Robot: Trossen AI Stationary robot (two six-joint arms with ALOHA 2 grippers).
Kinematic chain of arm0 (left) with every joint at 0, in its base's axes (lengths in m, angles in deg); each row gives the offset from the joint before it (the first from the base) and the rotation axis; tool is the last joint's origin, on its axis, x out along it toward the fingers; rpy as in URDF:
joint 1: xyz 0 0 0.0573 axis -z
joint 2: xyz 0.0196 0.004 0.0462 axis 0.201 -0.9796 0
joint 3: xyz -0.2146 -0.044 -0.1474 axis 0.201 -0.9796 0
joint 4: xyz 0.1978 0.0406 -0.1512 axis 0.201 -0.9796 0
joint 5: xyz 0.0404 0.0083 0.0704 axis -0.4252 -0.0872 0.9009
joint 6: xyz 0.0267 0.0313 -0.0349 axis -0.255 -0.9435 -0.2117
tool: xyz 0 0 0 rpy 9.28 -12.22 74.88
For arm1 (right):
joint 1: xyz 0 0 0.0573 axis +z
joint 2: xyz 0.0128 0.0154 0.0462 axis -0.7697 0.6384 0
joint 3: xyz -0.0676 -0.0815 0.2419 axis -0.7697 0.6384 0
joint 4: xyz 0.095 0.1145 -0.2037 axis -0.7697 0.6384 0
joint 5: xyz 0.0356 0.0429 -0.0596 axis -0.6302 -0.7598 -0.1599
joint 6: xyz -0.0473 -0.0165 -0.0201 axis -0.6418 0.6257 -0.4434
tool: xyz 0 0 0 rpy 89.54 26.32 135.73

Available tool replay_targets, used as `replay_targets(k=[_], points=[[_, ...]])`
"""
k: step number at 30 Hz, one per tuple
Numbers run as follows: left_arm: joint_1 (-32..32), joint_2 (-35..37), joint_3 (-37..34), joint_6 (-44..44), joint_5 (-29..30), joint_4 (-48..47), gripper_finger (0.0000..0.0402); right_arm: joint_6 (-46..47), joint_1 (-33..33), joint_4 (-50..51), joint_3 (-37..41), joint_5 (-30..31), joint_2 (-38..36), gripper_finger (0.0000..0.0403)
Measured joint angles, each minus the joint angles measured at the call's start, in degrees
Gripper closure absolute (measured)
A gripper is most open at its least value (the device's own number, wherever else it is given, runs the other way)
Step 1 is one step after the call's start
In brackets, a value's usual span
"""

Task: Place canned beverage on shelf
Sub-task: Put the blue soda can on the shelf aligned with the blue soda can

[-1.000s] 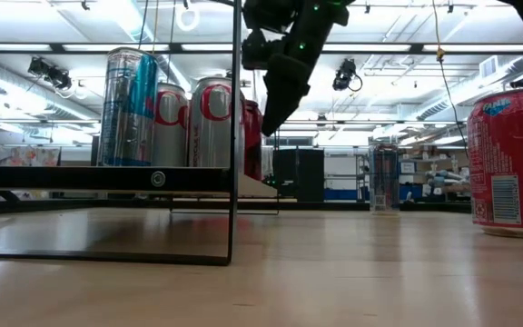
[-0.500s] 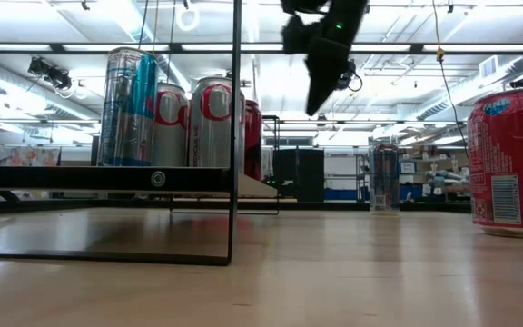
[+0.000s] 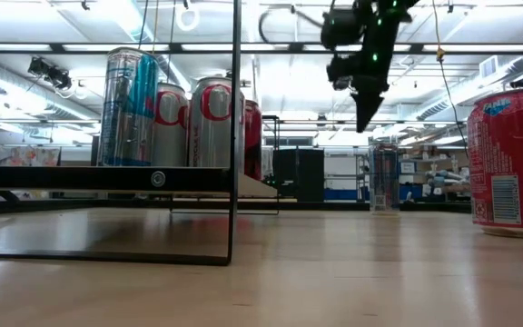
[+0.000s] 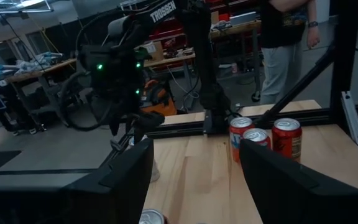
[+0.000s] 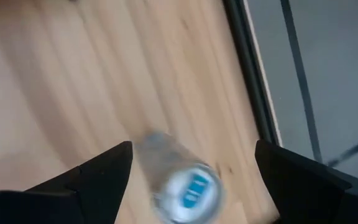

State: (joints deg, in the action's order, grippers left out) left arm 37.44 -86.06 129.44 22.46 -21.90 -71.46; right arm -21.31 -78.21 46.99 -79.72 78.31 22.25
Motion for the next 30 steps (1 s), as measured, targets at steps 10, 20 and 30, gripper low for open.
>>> replay_targets(k=[10, 20, 30], points=[[-0.25, 0.0, 0.0, 0.02, -0.01, -1.32, 0.0153, -2.22, -7.09, 2.34, 0.05, -7.71, 1.25, 0.0052], [-0.25, 0.01, 0.0, 0.61, 0.01, -1.29, 0.0153, -2.19, -8.03, 0.45, 4.44, -11.54, 1.24, 0.0052], [-0.25, 0.02, 0.0, 0.59, 0.03, -1.29, 0.0153, -3.2, -8.45, -0.56, 8.22, -11.71, 1.24, 0.0057]])
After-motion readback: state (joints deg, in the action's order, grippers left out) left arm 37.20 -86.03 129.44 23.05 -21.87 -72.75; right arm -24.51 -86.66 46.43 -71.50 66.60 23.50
